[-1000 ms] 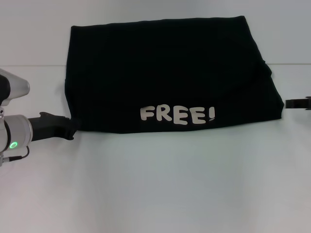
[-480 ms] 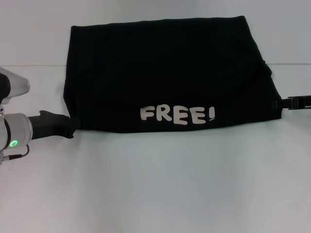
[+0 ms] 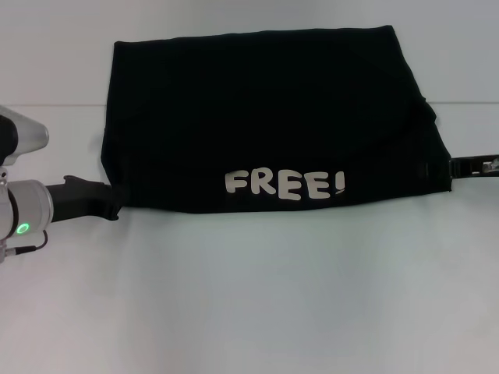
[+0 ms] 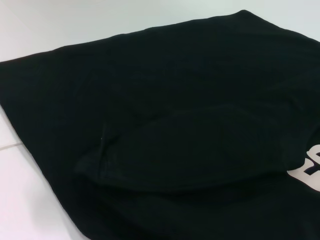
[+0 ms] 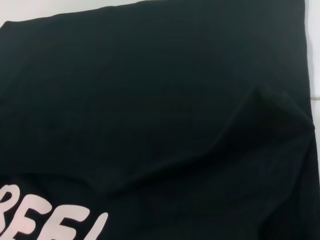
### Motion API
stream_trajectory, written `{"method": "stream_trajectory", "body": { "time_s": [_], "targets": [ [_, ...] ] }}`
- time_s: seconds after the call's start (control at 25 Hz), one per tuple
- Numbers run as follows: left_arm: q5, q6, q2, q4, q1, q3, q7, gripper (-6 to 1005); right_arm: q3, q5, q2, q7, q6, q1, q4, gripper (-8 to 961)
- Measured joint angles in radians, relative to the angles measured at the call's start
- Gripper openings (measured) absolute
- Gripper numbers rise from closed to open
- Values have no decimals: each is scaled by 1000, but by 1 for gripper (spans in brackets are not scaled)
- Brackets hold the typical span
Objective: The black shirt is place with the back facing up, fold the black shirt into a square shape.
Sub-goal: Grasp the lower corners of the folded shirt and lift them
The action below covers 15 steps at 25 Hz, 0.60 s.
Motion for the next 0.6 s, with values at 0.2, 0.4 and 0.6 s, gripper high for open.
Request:
{"method": "stream_trajectory", "body": {
  "time_s": [0.2, 0.4, 0.6],
  "targets": [
    [0, 0, 2, -1, -5, 0, 0, 10, 7, 1, 0, 0, 12, -2, 12, 486],
    [0, 2, 3, -2, -9, 0, -1, 11, 2, 1, 0, 0, 35, -3, 21, 391],
    [0, 2, 4, -2, -10, 0, -1, 12, 3, 2, 0, 0, 42, -3, 24, 353]
  ]
}}
